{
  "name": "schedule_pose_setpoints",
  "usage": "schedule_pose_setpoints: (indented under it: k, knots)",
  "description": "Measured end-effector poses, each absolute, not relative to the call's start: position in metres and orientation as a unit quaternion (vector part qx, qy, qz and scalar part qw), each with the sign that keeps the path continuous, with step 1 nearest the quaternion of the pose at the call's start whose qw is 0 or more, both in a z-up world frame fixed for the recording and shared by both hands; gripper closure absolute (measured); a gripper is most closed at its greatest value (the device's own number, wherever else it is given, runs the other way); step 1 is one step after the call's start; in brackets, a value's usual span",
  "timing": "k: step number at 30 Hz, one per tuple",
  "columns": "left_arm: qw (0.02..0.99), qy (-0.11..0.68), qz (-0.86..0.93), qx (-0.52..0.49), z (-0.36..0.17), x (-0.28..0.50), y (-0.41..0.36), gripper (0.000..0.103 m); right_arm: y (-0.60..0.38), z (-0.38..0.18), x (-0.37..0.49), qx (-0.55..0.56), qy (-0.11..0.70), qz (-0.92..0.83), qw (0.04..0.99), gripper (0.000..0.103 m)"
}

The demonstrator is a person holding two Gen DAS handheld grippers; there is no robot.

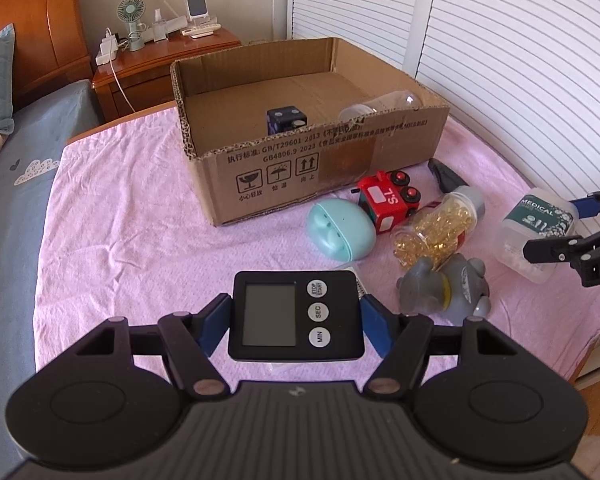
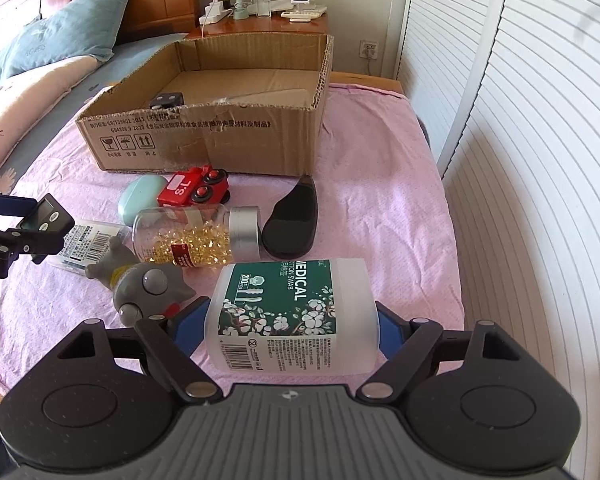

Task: Organize rigid objects
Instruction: 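Lift black timer with left gripper while right gripper grasps white MEDICAL bottle, then lower timer into box and open left gripper while right gripper carries bottle over box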

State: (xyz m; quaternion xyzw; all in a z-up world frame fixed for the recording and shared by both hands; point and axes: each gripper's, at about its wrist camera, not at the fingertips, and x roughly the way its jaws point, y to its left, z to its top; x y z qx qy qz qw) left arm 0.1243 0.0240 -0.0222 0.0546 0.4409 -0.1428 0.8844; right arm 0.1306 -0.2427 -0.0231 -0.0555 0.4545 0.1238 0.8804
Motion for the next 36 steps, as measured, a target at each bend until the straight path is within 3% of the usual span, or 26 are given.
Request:
schedule_pose_setpoints:
  k: [17, 29, 30, 32, 36]
  knots:
    - [0.909, 0.39, -0.135, 0.06, 0.04, 0.203, 0.019, 0.034, -0.218, 0.043, 0.183, -0.061, 0.366, 0.188, 0.909, 0.017]
    - [0.909, 0.408, -0.08, 0.039, 0.016, 0.304, 0.014, 0.033, -0.202, 0.045, 0.244, -0.05, 0.372, 0.199, 0.905, 0.017]
    - [0.912, 0.402, -0.074, 0.04, 0.014, 0.307, 0.013, 0.032, -0.201, 0.044, 0.247, -0.048, 0.374, 0.199, 0.905, 0.017]
    - [0.915, 0.395, -0.06, 0.049, 0.012, 0.31, 0.011, 0.017, -0.201, 0.041, 0.251, -0.044, 0.375, 0.2, 0.904, 0.017]
    - [0.918, 0.391, -0.06, 0.039, 0.017, 0.305, 0.015, 0.015, -0.2, 0.038, 0.257, -0.041, 0.377, 0.2, 0.903, 0.017]
